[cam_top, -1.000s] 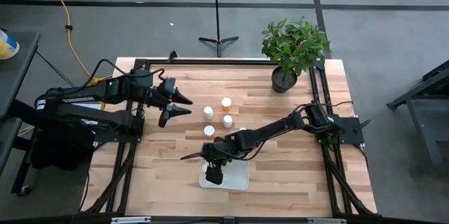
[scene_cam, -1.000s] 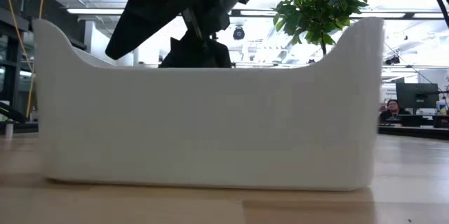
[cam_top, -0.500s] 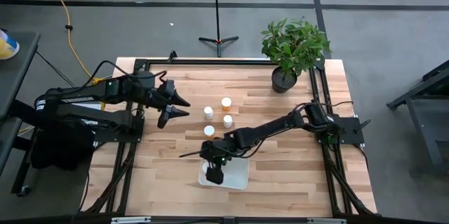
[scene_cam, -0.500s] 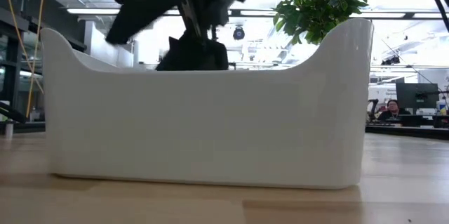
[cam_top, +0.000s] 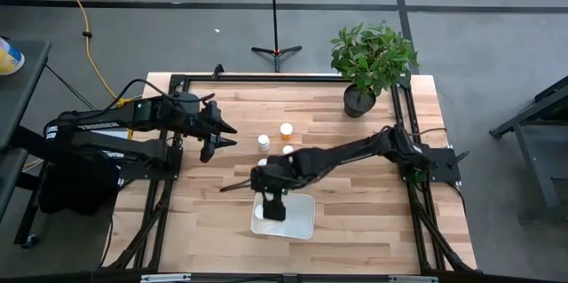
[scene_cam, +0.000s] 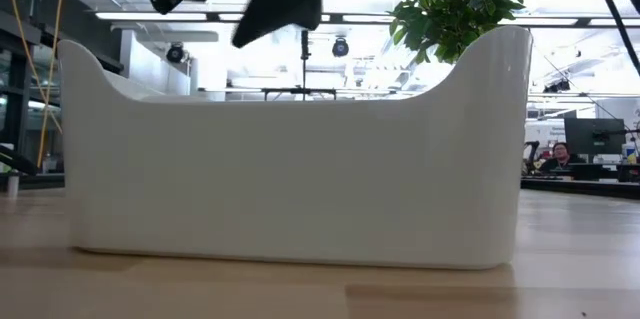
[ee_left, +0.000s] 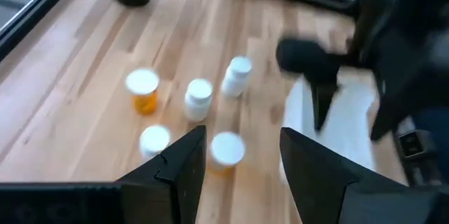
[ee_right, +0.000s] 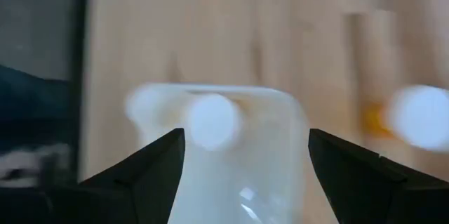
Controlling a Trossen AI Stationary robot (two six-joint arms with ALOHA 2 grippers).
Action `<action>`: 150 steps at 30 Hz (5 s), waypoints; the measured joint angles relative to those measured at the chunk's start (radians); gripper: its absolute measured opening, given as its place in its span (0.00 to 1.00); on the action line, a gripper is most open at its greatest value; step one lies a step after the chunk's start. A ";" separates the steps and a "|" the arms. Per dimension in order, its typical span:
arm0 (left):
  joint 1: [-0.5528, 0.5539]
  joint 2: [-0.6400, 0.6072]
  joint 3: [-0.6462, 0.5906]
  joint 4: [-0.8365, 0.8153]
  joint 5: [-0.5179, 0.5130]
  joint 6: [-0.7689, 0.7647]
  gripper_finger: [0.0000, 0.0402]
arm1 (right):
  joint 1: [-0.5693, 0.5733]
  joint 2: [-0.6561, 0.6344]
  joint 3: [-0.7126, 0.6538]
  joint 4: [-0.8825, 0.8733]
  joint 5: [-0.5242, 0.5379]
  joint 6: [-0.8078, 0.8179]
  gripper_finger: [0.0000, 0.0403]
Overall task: Pick and place pill bottles into a basket
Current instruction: Put the middle white pill bottle in the white bin
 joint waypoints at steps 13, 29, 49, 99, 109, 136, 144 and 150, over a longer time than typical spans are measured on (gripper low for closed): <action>0.000 -0.005 0.000 -0.318 -0.170 0.135 0.54 | -0.100 0.000 0.115 -0.357 0.059 -0.089 0.73; 0.000 -0.108 0.000 -0.463 -0.228 0.117 0.54 | -0.199 0.000 0.105 -0.437 0.058 -0.152 0.73; 0.000 -0.139 0.000 -0.468 -0.228 0.099 0.54 | -0.277 0.064 0.105 -0.435 -0.060 -0.204 0.73; 0.000 -0.137 0.000 -0.455 -0.093 0.025 0.54 | -0.373 0.126 0.106 -0.414 -0.138 0.040 0.73; 0.000 -0.137 0.000 -0.455 -0.093 0.025 0.54 | -0.375 0.157 0.105 -0.398 -0.132 0.114 0.85; 0.000 -0.137 0.000 -0.457 -0.094 0.024 0.54 | -0.373 0.212 0.106 -0.457 -0.082 0.159 0.92; 0.000 -0.137 0.000 -0.467 -0.094 0.021 0.54 | -0.363 0.212 0.105 -0.469 -0.084 0.163 0.83; 0.000 -0.137 0.000 -0.467 -0.094 0.021 0.54 | -0.358 0.212 0.106 -0.462 -0.079 0.163 0.75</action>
